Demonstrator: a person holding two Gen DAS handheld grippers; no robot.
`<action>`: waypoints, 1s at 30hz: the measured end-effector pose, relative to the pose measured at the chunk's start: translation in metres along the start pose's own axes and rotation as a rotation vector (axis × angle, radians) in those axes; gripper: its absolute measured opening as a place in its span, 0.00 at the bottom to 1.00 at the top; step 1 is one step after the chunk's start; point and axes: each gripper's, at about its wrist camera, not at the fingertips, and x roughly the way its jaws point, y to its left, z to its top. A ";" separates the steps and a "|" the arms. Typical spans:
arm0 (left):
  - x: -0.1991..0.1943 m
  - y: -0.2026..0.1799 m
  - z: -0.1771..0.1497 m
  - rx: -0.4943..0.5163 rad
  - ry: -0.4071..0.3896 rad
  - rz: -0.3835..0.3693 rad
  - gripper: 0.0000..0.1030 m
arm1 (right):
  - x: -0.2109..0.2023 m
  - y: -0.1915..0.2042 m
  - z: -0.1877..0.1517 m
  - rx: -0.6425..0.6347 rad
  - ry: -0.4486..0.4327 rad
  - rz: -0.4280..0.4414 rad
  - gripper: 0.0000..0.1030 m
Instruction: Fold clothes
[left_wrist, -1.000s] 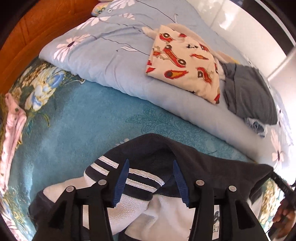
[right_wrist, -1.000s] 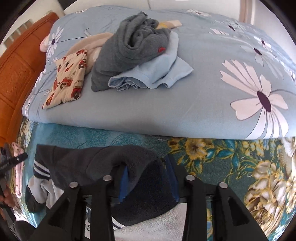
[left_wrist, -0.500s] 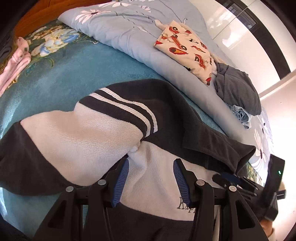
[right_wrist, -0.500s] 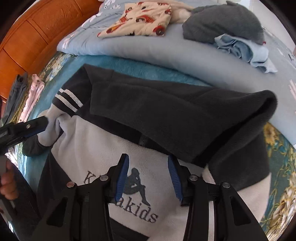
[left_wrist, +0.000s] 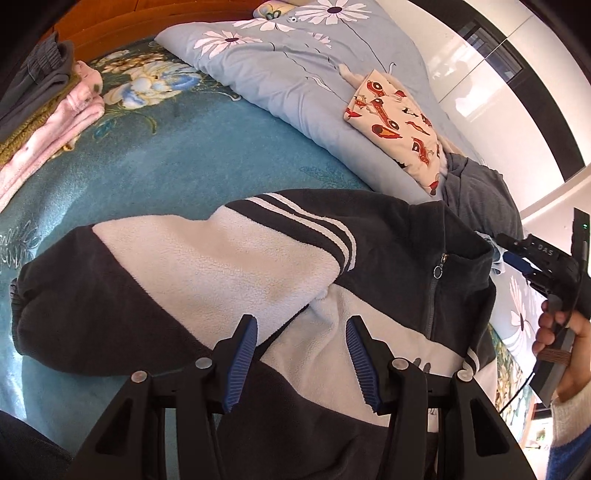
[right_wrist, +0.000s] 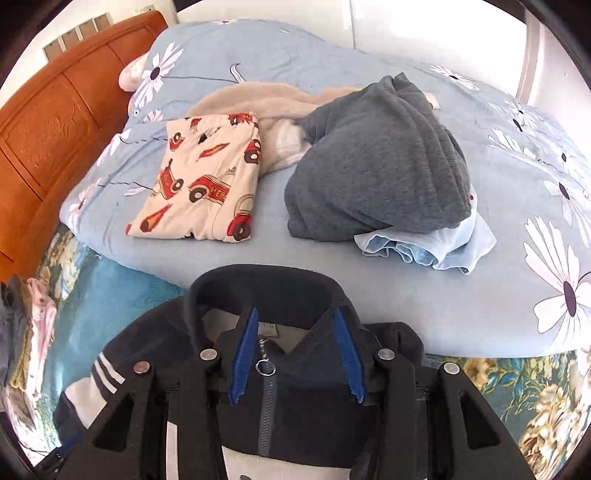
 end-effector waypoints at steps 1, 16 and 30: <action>0.001 0.001 -0.002 -0.003 0.002 -0.002 0.52 | -0.007 -0.001 -0.004 0.006 -0.007 0.021 0.44; 0.025 -0.061 -0.058 0.322 0.081 0.026 0.53 | -0.074 0.012 -0.268 -0.113 0.350 -0.003 0.50; -0.019 -0.034 -0.055 0.238 0.022 0.017 0.53 | -0.099 -0.005 -0.290 -0.151 0.363 -0.092 0.09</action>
